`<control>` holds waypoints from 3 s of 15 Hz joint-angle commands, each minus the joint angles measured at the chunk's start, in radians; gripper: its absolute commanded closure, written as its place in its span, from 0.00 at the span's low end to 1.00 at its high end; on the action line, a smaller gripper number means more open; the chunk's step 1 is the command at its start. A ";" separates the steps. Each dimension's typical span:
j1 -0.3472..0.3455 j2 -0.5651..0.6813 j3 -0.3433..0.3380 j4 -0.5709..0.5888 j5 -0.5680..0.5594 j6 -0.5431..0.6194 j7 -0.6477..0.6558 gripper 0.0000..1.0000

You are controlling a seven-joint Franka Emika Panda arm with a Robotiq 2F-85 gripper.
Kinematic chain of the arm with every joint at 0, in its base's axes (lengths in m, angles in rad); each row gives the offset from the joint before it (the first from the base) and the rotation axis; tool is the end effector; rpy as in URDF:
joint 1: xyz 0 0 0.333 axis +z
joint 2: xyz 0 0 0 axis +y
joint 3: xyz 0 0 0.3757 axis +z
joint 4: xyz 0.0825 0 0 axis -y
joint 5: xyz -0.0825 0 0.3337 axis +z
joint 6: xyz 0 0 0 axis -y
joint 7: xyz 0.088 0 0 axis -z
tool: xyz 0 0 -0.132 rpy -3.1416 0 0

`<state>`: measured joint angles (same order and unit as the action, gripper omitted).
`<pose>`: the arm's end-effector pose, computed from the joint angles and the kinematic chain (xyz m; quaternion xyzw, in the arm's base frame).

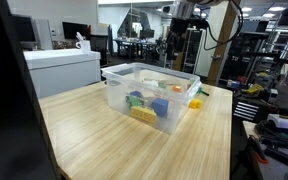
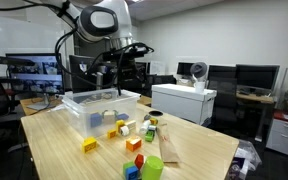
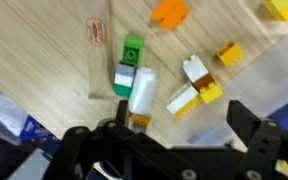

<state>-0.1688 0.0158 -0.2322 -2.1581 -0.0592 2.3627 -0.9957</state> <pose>0.4794 -0.2046 0.4732 0.9458 0.3099 0.0565 0.0795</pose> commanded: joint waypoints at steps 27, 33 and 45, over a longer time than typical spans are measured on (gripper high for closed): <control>-0.078 0.392 -0.018 0.108 -0.106 -0.030 0.818 0.73; -0.064 0.241 0.024 0.155 -0.077 -0.129 0.779 0.78; 0.125 -0.143 0.168 0.036 0.143 -0.281 0.454 0.27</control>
<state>-0.0595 -0.1030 -0.0517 -2.0851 0.0613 2.1130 -0.4662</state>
